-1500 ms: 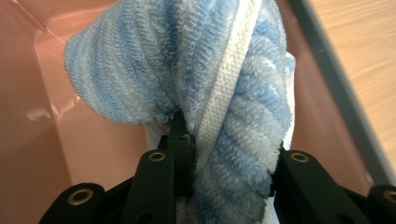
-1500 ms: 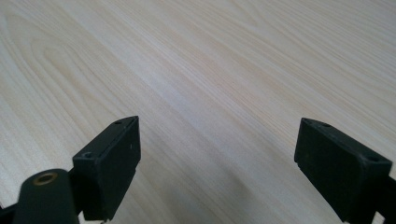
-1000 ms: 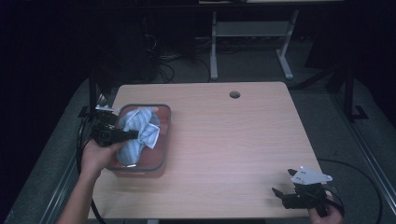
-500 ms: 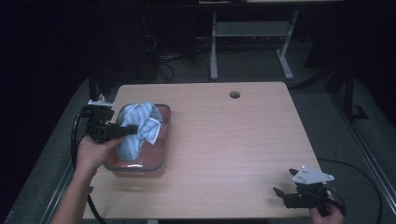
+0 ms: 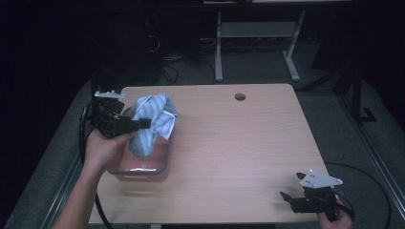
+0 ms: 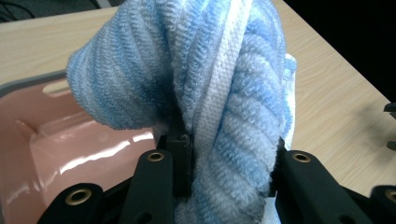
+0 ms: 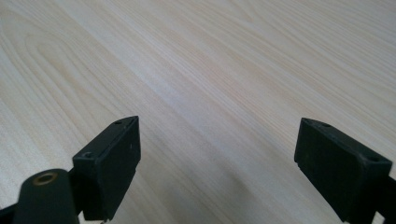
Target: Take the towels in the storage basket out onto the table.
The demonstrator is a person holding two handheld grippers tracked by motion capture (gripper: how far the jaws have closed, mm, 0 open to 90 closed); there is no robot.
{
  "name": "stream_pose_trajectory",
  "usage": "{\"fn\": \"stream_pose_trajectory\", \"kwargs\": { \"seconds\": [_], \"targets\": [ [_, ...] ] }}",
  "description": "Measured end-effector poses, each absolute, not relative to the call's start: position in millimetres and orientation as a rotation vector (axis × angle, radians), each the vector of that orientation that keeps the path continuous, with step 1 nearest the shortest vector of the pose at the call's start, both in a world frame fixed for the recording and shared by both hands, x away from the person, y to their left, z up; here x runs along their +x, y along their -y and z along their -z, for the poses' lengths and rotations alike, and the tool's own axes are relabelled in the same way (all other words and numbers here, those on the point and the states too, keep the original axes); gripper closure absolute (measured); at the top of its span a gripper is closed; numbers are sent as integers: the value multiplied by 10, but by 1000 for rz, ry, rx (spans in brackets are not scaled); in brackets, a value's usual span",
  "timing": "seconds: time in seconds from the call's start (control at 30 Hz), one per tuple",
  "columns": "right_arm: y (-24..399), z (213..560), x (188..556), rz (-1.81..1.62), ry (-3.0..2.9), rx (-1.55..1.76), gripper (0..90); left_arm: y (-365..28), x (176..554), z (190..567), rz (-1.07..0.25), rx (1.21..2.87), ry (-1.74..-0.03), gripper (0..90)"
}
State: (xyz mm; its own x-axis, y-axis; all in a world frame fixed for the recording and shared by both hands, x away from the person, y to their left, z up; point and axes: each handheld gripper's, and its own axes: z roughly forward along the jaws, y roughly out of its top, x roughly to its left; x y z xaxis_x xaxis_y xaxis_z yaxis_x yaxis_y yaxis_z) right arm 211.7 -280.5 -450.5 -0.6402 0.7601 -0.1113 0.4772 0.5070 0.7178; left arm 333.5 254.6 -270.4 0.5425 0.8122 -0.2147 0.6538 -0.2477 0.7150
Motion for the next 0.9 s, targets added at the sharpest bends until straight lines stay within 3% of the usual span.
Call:
{"fn": "stream_pose_trajectory", "kwargs": {
  "seconds": [0.9],
  "targets": [
    [2813,4506,2131,-933,-2340,1024,139,-1735,3533,2590,-199,2069,-1051,667]
  ]
}}
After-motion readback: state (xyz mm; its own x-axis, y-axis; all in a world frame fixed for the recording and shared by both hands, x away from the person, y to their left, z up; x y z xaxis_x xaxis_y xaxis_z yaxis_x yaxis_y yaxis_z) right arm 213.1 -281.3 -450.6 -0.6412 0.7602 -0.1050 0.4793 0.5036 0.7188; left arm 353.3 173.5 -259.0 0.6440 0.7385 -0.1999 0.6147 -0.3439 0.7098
